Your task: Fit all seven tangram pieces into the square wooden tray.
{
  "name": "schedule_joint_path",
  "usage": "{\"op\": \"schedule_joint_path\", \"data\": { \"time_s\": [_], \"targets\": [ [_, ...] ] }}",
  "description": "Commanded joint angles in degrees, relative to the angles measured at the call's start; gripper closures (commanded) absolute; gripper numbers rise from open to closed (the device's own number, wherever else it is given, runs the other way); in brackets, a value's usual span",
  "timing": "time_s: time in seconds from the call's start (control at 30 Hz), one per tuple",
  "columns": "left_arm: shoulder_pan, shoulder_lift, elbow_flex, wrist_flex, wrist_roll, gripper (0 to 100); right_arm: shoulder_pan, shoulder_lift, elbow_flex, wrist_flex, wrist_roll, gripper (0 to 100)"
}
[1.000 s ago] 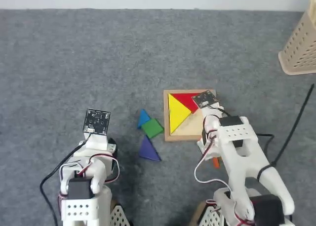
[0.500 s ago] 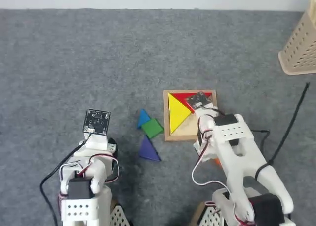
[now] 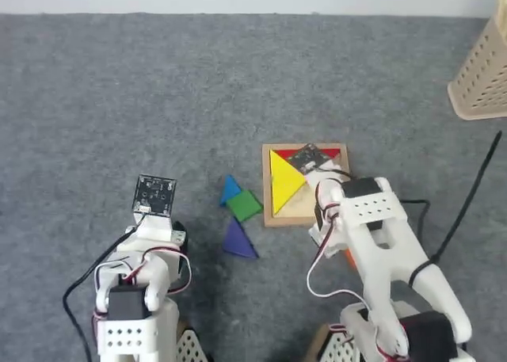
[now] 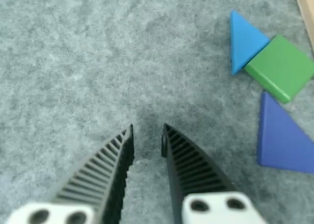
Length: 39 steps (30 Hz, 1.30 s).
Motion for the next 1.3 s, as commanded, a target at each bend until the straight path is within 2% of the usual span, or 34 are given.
{"op": "schedule_joint_path", "data": {
  "time_s": [0.0, 0.67, 0.87, 1.03, 1.17, 1.27],
  "targets": [
    [0.0, -1.0, -0.5, 0.2, -0.4, 91, -0.1, -0.4, 1.4, -4.0, 1.6, 76.8],
    [0.0, -1.0, -0.5, 0.2, -0.4, 91, -0.1, -0.4, 8.4, -8.6, 1.4, 77.3],
    [0.0, -1.0, -0.5, 0.2, -0.4, 91, -0.1, -0.5, 8.4, -8.6, 1.2, 89.2],
    [0.0, -1.0, -0.5, 0.2, -0.4, 91, 0.0, -0.9, 7.8, -8.3, -0.4, 91.1],
    [0.0, -1.0, -0.5, 0.2, -0.4, 91, 1.0, -0.9, 3.7, -4.8, -2.0, 91.2],
    [0.0, -1.0, -0.5, 0.2, -0.4, 91, 4.4, -0.9, -3.0, -0.1, -2.2, 91.2]
  ]
}}
